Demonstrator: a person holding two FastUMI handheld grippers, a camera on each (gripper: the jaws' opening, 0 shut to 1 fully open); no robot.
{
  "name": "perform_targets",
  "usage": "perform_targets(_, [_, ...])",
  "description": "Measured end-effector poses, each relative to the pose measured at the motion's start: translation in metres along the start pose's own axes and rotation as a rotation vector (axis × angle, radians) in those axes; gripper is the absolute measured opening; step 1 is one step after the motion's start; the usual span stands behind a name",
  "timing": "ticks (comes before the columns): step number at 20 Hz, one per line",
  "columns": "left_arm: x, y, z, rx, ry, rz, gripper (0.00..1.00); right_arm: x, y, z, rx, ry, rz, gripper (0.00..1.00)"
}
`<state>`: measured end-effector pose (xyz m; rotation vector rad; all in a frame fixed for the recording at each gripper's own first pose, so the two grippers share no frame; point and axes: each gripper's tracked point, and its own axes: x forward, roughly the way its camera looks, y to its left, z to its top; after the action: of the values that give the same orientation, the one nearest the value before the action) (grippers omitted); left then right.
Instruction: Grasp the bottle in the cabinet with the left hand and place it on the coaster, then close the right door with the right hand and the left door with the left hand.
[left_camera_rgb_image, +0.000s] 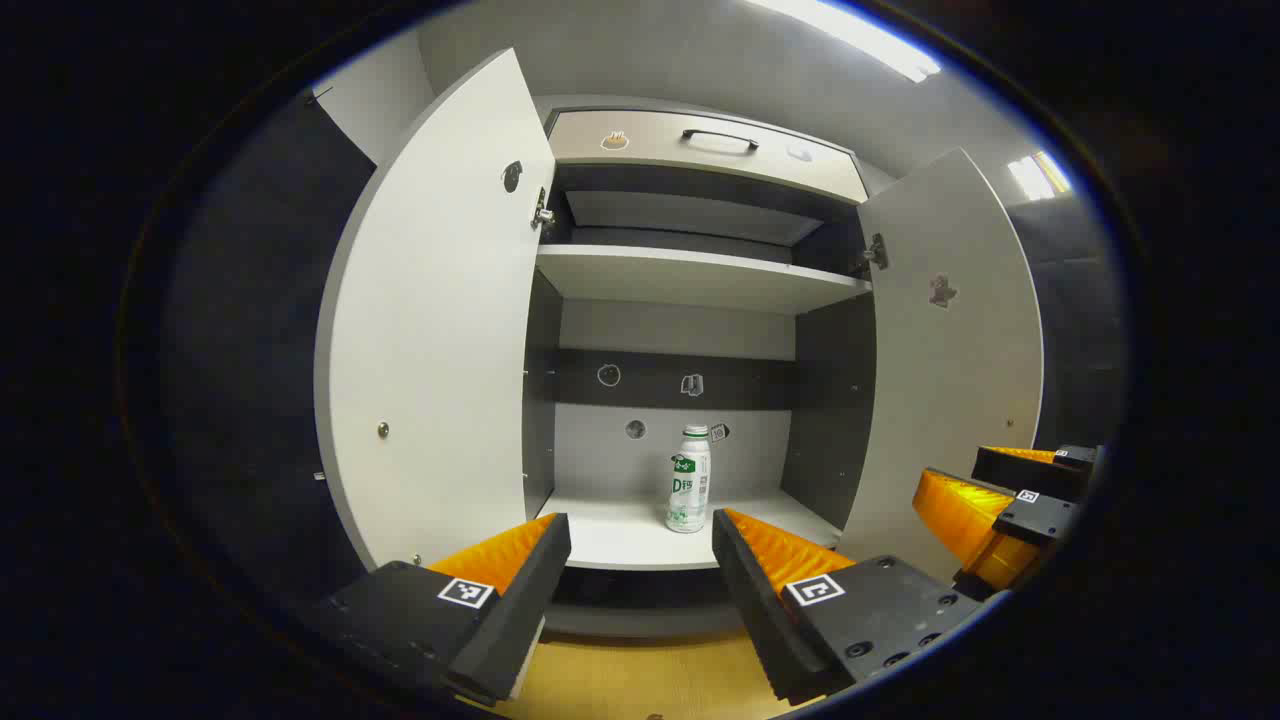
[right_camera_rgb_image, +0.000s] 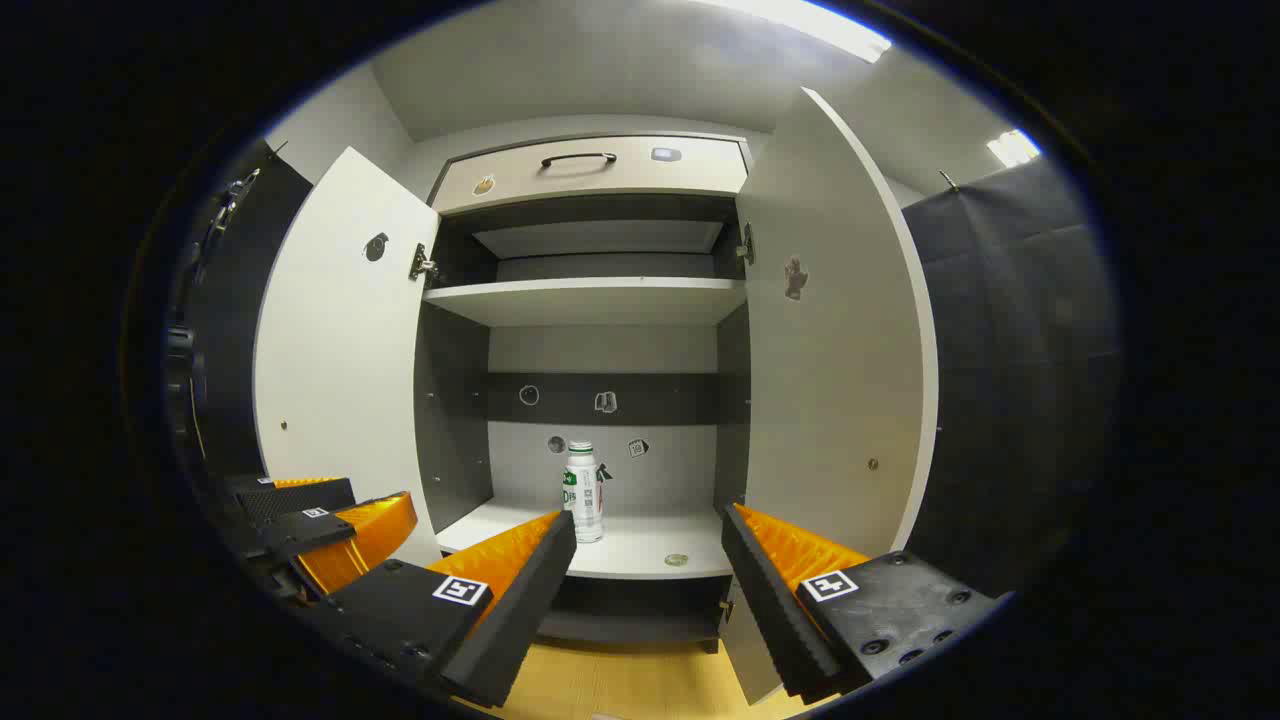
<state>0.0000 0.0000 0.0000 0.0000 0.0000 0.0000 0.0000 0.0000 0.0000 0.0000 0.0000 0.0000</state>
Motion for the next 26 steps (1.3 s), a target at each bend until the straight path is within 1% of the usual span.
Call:
perform_targets(8, [0.004,0.003,-0.003,-0.023,0.010,-0.008,0.90,0.002,0.004,-0.008,-0.008,0.026,0.001,0.97])
perform_targets(20, [0.003,0.006,-0.003,-0.005,0.005,-0.043,0.91,-0.002,0.014,-0.009,-0.013,0.030,-0.009,0.98])
perform_targets(22, [0.004,0.008,-0.003,-0.006,0.001,-0.061,0.91,-0.006,0.014,-0.007,-0.016,0.027,-0.026,0.97])
perform_targets(26, [0.019,-0.001,-0.006,-0.009,0.004,-0.129,0.90,-0.016,0.010,0.000,0.009,0.008,-0.080,0.97])
